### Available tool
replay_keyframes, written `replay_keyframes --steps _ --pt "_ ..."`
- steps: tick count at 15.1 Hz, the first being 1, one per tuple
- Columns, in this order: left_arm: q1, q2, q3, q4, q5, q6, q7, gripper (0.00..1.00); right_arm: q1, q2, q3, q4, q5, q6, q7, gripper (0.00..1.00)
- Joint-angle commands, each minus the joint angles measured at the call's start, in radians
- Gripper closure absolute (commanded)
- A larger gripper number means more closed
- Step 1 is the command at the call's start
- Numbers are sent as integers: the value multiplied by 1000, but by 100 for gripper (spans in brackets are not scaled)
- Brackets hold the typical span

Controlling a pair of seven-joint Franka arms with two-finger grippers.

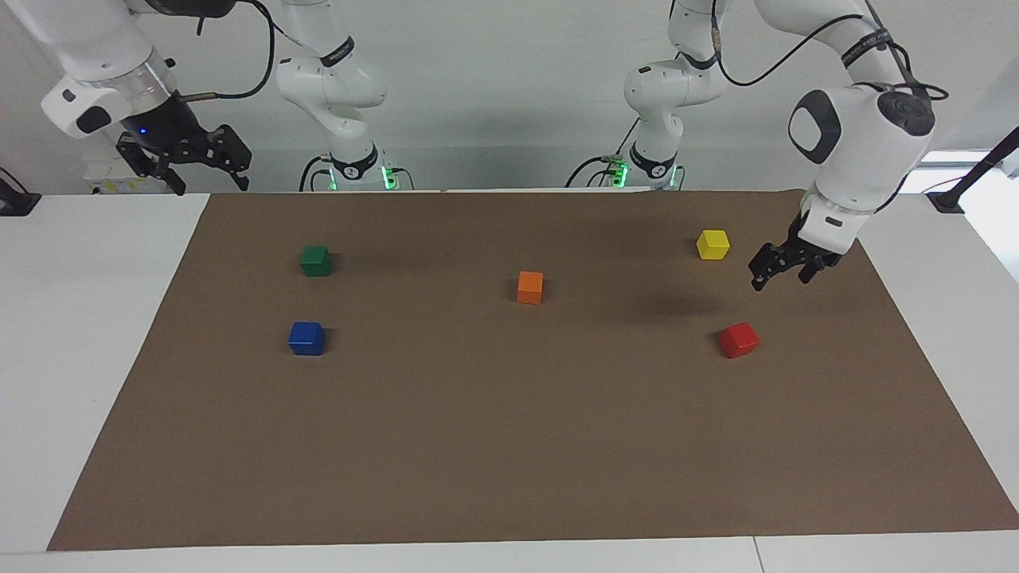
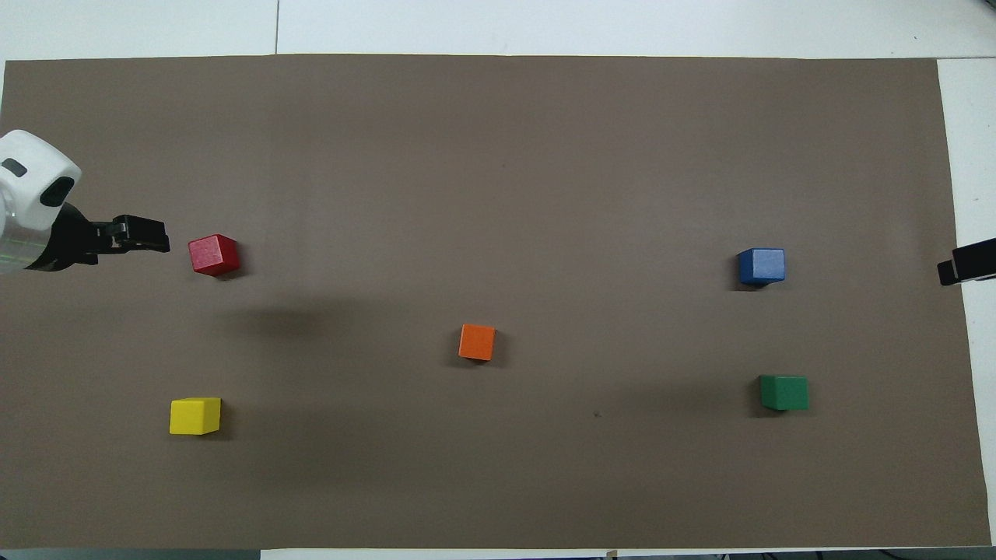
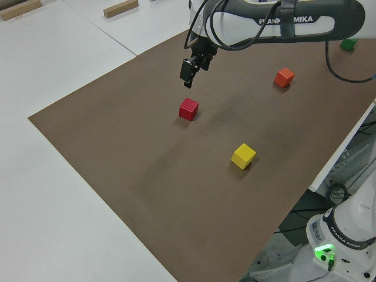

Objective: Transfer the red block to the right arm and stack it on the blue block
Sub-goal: 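Reach the left gripper down over the red cube and close on it, then lift the red cube with the left gripper while the right gripper approaches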

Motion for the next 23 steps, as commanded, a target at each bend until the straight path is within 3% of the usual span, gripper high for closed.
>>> replay_keyframes --steps 1,6,9,15,16,18,21,23 --pt "4 85 -1 -7 -4 108 -44 0 -39 -85 2 -157 144 58 -33 0" --pt "-4 169 2 -51 -4 250 -93 0 -58 -108 1 -258 334 73 -65 0" --pt "-32 222 2 -51 -4 294 -165 0 -61 -154 1 -370 472 75 -67 0" --pt "-23 249 2 -88 19 348 -127 1 -145 -202 -1 -465 672 76 -131 0" --pt "-26 246 2 -97 19 348 -127 16 -147 -199 -1 -485 675 90 -172 0" --pt "-32 242 2 -93 18 304 -139 100 -160 -157 -1 -502 728 144 -281 0" --pt "-47 210 -2 -41 16 163 -174 100 -162 -153 1 -494 825 153 -317 0" --pt "-61 165 -24 72 7 -41 -289 100 -128 -154 14 -496 883 189 -317 0"
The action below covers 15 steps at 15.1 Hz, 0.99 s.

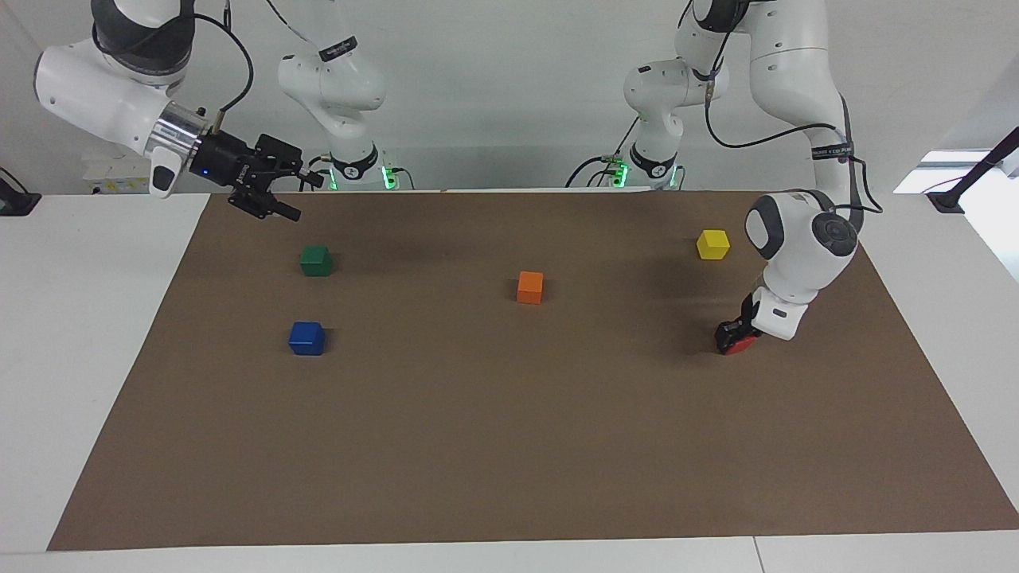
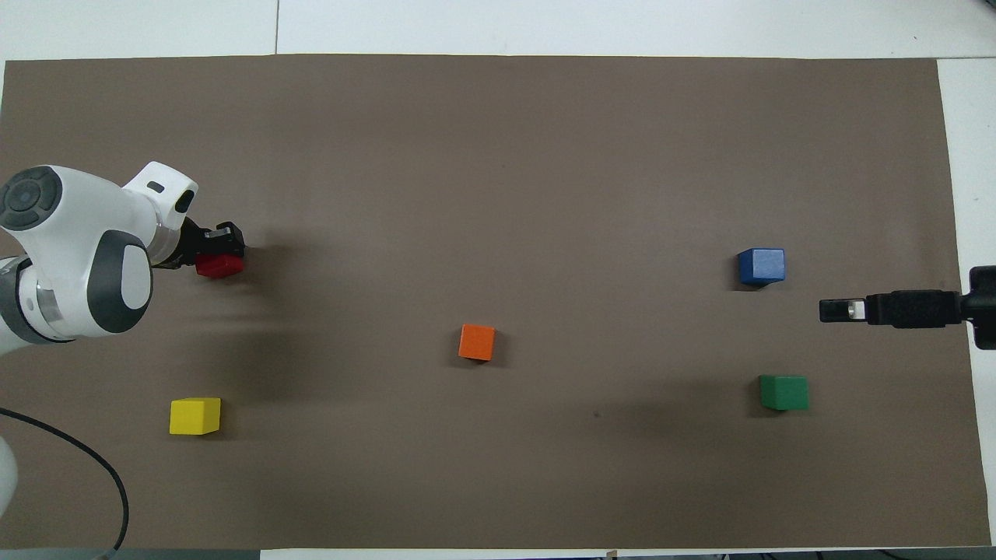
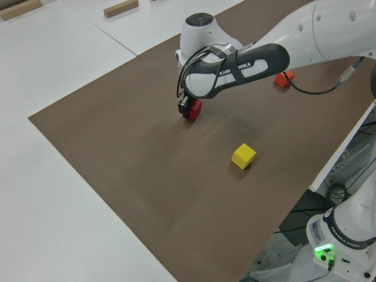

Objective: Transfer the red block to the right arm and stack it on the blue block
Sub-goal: 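Lift the red cube with the left gripper while the right gripper approaches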

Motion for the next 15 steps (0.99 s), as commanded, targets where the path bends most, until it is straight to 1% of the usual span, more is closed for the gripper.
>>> replay_keyframes --steps 1,3,4,5,7,8,9,10,11,13,14,15 --pt "-48 -66 -24 187 3 -312 -164 100 51 -9 16 -9 104 81 -19 0" --pt "-82 -51 -32 395 -22 -518 -268 100 115 3 18 0 182 134 6 0" --pt "-102 -51 -32 471 -76 -593 -311 100 146 6 18 -6 228 128 11 0" --pt "-125 -60 -32 515 -114 -644 -372 100 157 8 18 -11 262 116 11 0" --pt "-172 -74 -30 548 -136 -739 -527 100 159 50 18 -11 366 45 5 0" --pt "-189 -98 -49 584 -159 -768 -610 100 159 69 18 -11 407 22 -20 0" --pt "-189 -123 -65 611 -202 -791 -682 100 160 87 19 -15 431 -4 -56 0" --pt "-191 -147 -78 612 -258 -817 -759 100 159 113 19 -23 484 -57 -102 0" --pt "-190 -173 -90 612 -327 -833 -877 100 157 142 19 -29 544 -96 -142 0" --pt "-193 -242 -104 605 -456 -824 -1154 100 157 190 19 -49 616 -177 -182 0" --pt "-197 -264 -133 602 -502 -815 -1242 100 157 214 19 -70 659 -206 -207 0" --pt "-197 -267 -174 597 -515 -793 -1307 100 159 244 19 -96 696 -249 -227 0"
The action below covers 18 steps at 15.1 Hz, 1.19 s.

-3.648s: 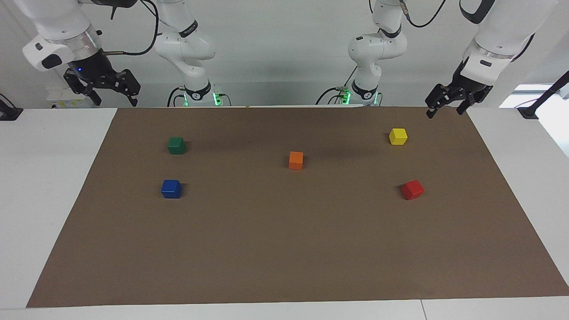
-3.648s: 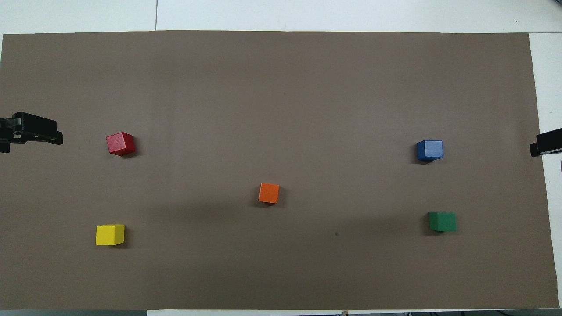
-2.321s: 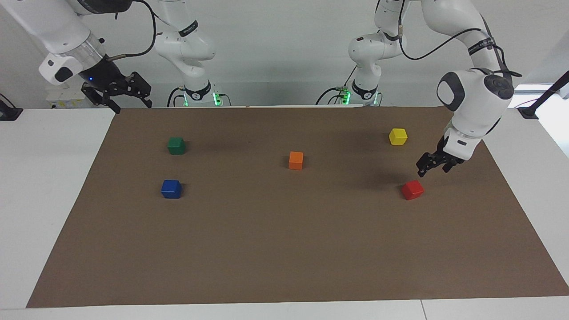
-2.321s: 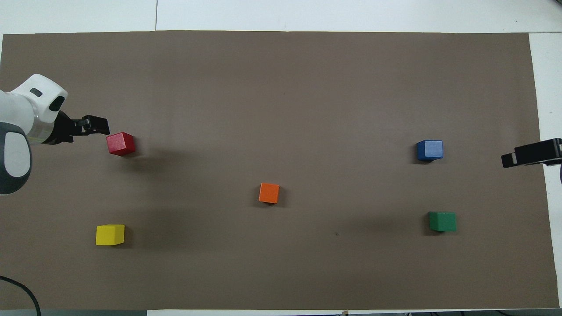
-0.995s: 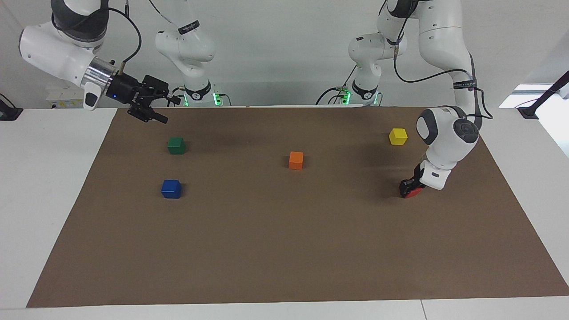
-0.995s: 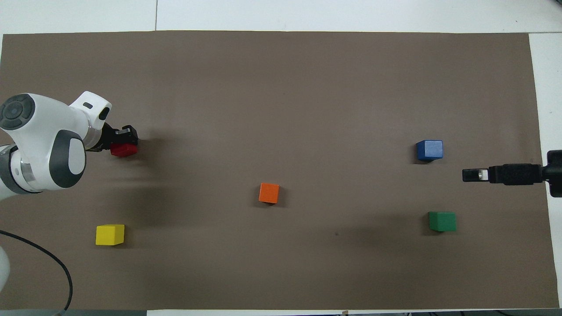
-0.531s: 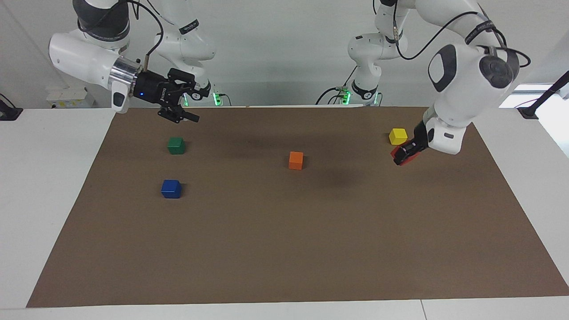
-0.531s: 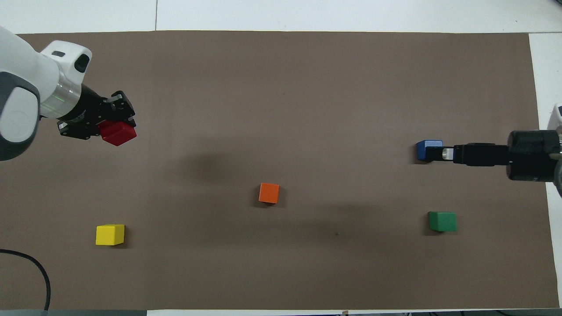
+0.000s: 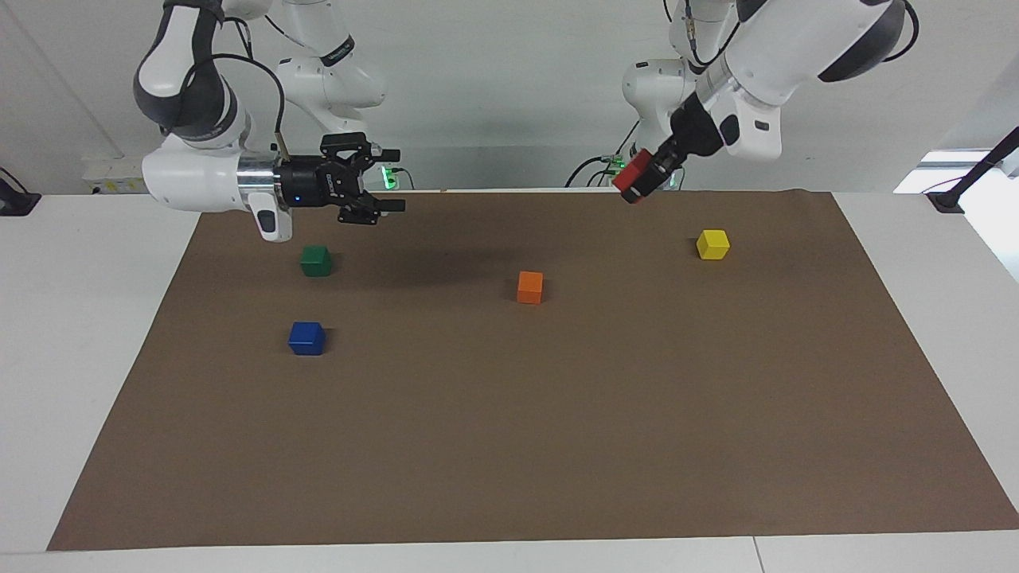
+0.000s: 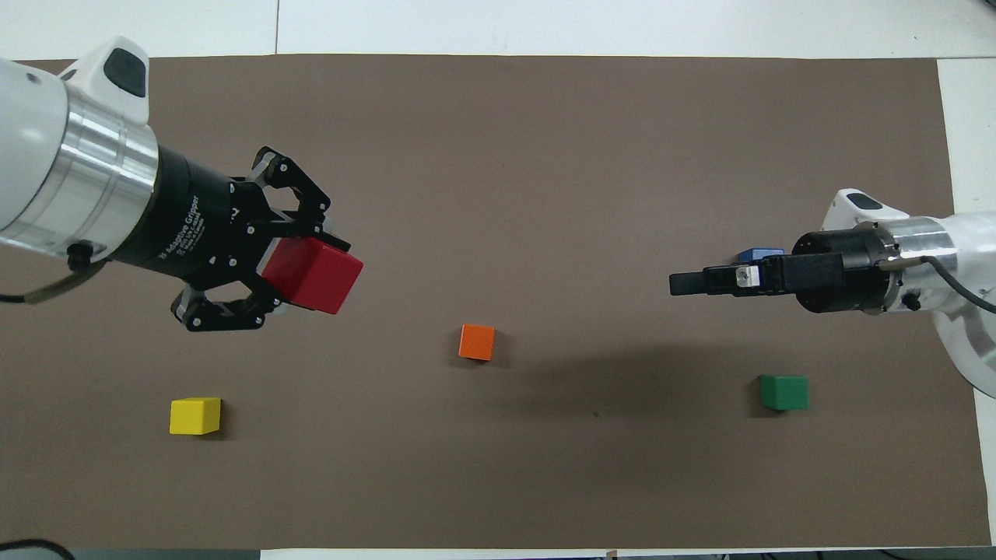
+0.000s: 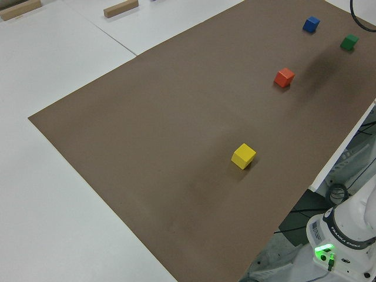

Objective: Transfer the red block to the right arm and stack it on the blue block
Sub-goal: 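Lift the red cube with the left gripper while the right gripper approaches, then close the right gripper on the red cube held by the left gripper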

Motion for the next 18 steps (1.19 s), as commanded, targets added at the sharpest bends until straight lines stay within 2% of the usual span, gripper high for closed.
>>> replay_keyframes --steps 1,2,4,6,7,9,12,13,15,18 --pt "-7 -43 -82 -28 -56 44 -208 100 -9 98 2 -67 127 -129 -112 0" --pt "-8 -60 -125 -61 -57 98 -262 100 -7 153 2 -74 167 -177 -161 0" --pt "-10 -111 -176 -176 -64 275 -377 100 6 194 5 -84 236 -229 -187 0" --pt "-39 -164 -181 -306 -79 446 -524 100 64 236 3 -123 371 -297 -225 0" --pt "-51 -195 -181 -368 -79 492 -531 100 94 256 3 -139 396 -317 -276 0" --pt "-66 -244 -181 -457 -77 538 -526 100 112 304 5 -154 405 -376 -345 0" --pt "-73 -266 -182 -503 -77 581 -529 100 161 390 6 -157 413 -475 -442 0" --pt "-79 -267 -181 -506 -77 596 -533 100 174 411 6 -156 457 -508 -448 0" --pt "-80 -272 -181 -520 -77 595 -533 100 218 427 8 -154 503 -550 -450 0" --pt "-80 -280 -181 -526 -77 595 -531 100 295 427 8 -150 607 -539 -468 0"
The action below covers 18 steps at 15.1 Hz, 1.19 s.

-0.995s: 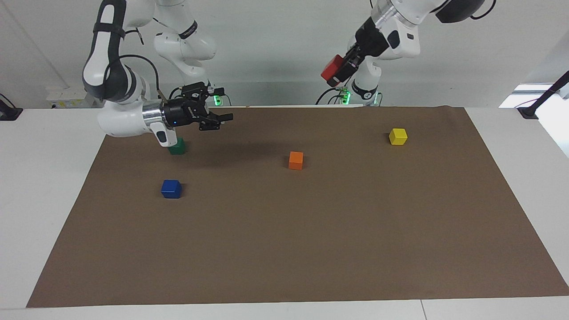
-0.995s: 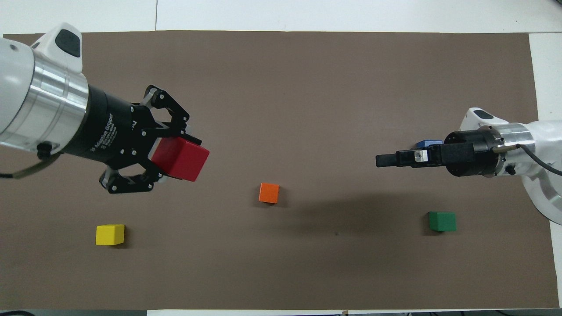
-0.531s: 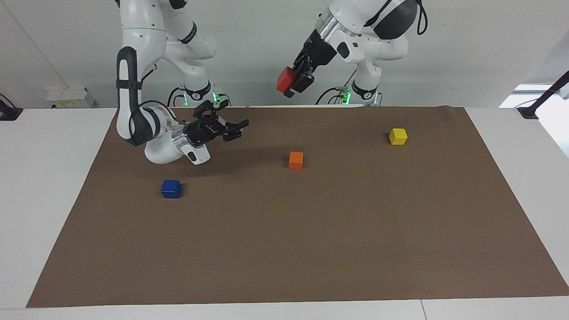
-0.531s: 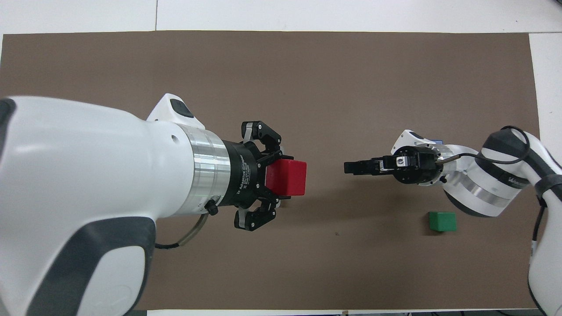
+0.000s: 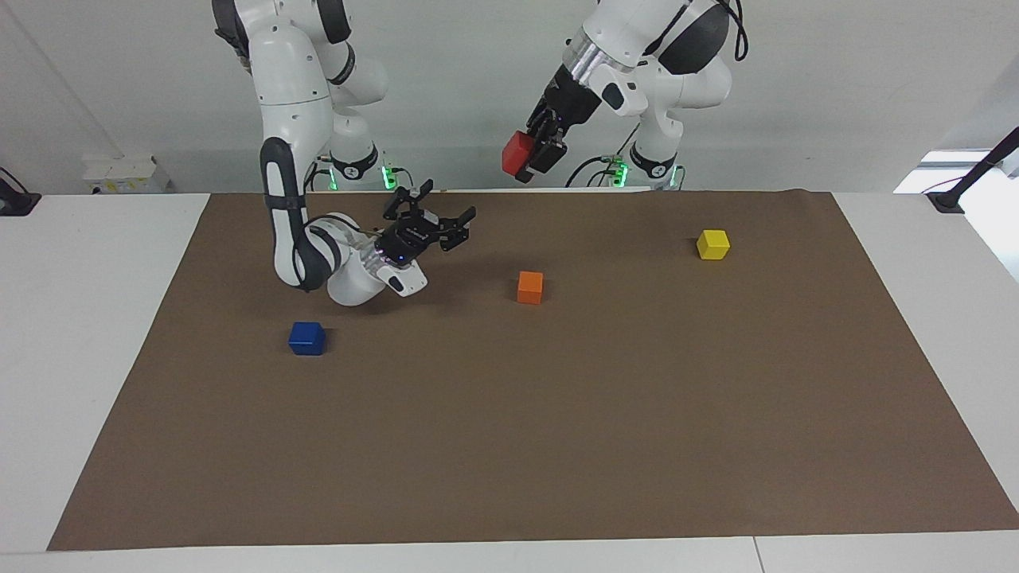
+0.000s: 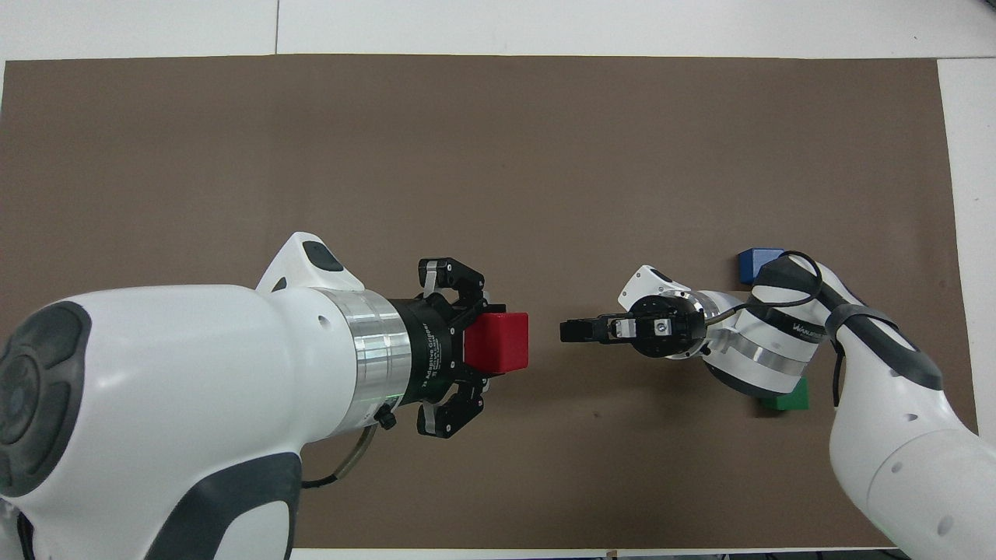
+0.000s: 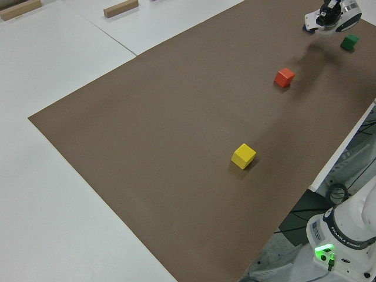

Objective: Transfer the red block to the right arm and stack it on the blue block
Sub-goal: 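Close the right gripper on the red cube held by the left gripper, then open the left gripper and pull it back from the red cube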

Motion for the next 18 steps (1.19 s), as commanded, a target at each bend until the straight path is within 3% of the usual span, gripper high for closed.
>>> replay_keyframes --steps 1,5,14,15,17,18 --pt "-15 -37 18 -44 -26 28 -8 100 75 -4 2 9 84 12 -36 0" --pt "-33 -40 16 -76 -27 74 -8 100 173 -4 2 17 180 53 -54 0" --pt "-63 -65 16 -138 -26 95 -5 100 190 -13 54 31 256 21 -69 1" --pt "-64 -66 16 -141 -26 95 -5 100 190 -13 54 31 256 22 -76 10" --pt "-66 -82 16 -164 -26 92 -2 100 190 -15 54 29 254 24 -79 37" --pt "-67 -88 16 -171 -24 91 0 100 192 -15 54 27 253 25 -88 75"
